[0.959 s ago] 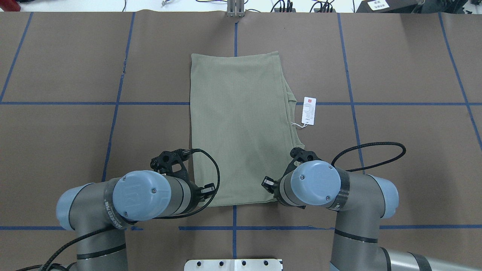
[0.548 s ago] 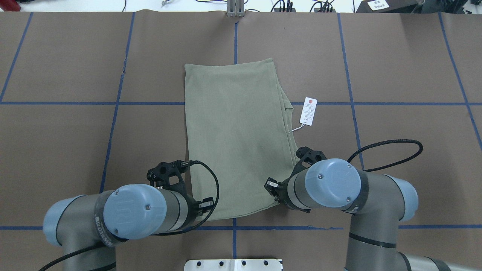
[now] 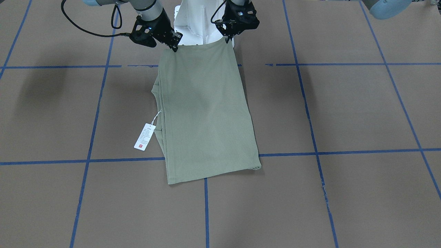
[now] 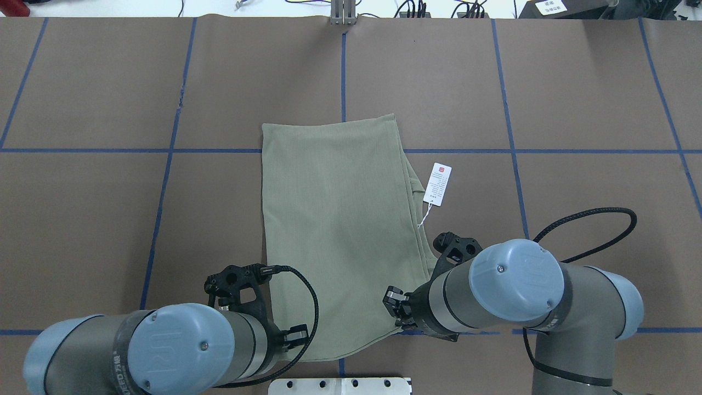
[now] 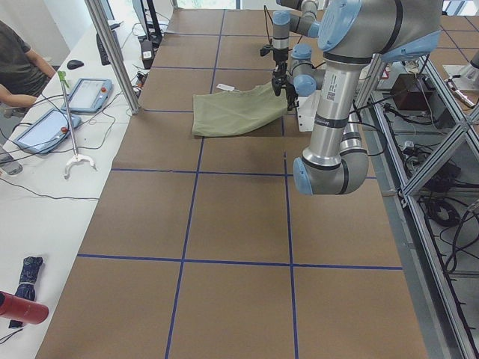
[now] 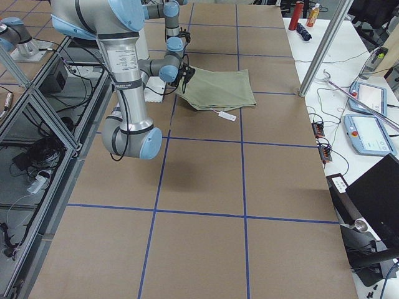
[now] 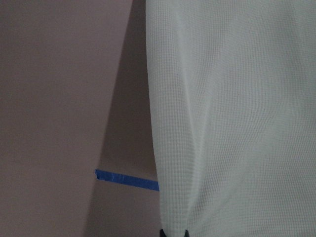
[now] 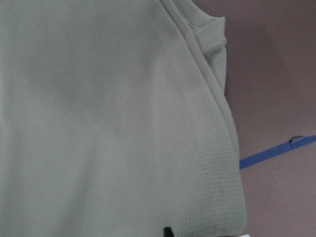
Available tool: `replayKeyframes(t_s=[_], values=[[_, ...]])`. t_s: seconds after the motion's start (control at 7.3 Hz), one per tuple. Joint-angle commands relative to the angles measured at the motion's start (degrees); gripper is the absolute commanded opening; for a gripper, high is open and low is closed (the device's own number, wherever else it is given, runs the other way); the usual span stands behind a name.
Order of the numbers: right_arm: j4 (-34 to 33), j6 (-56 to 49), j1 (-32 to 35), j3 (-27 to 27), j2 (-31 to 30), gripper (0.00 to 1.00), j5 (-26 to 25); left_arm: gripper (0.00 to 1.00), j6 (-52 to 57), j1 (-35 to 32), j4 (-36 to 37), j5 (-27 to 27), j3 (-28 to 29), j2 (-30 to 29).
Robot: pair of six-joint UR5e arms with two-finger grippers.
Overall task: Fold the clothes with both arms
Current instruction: 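Lift the near edge with both grippers and fold it toward the far edge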
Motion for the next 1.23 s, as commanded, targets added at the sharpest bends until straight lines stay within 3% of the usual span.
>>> replayKeyframes(t_s=[0.0,0.41,0.82,1.1], values=[[0.53,-0.67,3.8,-1.21,0.55,0.0,-0.1,0.0,0.23,-2.04,1.07,-0.02,-1.0,-0.47],[0.62,-0.59,13.12,-7.52,7.83,0.0,-0.19,0.0,5.75,-10.38,-0.24,-0.19,1.45,-1.08],[0.79,-1.47,17.44,-17.27,14.51,0.0,-0.19,0.0,7.08,-16.55,-6.83,-0.19,10.76,-4.32],[4.65,-1.3,19.38,-24.82,18.72,0.0,-0.19,0.0,7.26,-19.53,-13.56,-0.19,18.13,-5.92]])
